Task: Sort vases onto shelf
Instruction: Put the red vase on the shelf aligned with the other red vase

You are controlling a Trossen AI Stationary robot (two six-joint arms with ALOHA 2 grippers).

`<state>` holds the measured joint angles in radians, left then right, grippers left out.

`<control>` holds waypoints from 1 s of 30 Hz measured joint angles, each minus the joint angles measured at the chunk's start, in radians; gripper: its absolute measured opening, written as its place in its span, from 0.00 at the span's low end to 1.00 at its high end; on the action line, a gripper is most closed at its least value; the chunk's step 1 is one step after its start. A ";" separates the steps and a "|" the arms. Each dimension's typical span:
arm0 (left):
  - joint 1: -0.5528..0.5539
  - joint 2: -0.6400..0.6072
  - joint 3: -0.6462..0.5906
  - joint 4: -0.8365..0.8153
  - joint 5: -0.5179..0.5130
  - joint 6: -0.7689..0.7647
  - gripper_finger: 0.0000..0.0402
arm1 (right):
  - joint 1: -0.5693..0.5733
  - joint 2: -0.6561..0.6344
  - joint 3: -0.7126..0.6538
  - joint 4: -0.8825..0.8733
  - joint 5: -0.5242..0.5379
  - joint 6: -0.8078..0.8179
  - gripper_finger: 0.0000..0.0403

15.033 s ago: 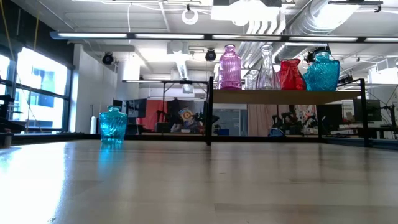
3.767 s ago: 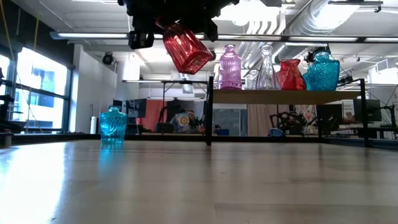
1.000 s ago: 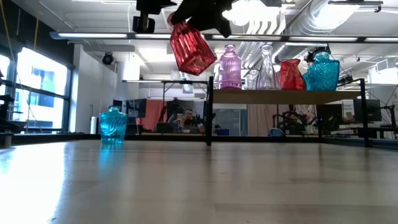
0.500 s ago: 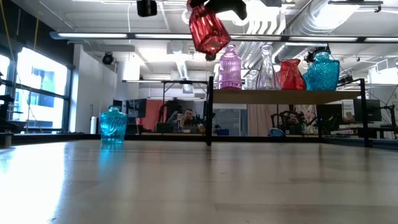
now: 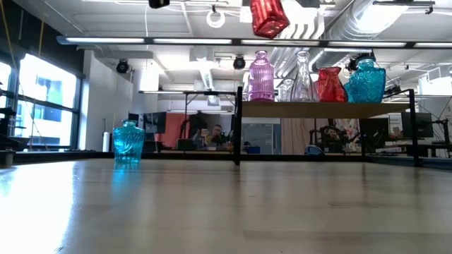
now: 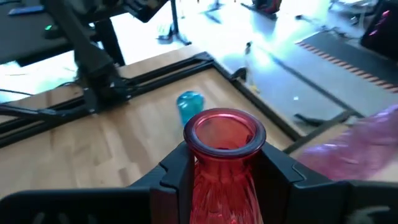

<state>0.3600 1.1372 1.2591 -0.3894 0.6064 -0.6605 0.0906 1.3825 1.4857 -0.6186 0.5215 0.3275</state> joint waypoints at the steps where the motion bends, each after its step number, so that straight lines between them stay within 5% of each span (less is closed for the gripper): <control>1: 0.000 -0.002 0.000 -0.001 -0.002 0.000 0.22 | 0.000 -0.011 0.000 -0.015 0.016 -0.009 0.27; 16: 0.000 -0.007 0.000 -0.001 -0.070 0.003 0.22 | -0.017 -0.222 -0.026 -0.209 0.177 -0.022 0.27; 30: 0.001 -0.006 -0.001 -0.001 -0.182 -0.017 0.22 | -0.074 -0.479 -0.312 -0.083 0.215 0.008 0.27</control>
<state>0.3607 1.1313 1.2583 -0.3904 0.4241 -0.6773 0.0164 0.9036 1.1734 -0.7019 0.7368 0.3357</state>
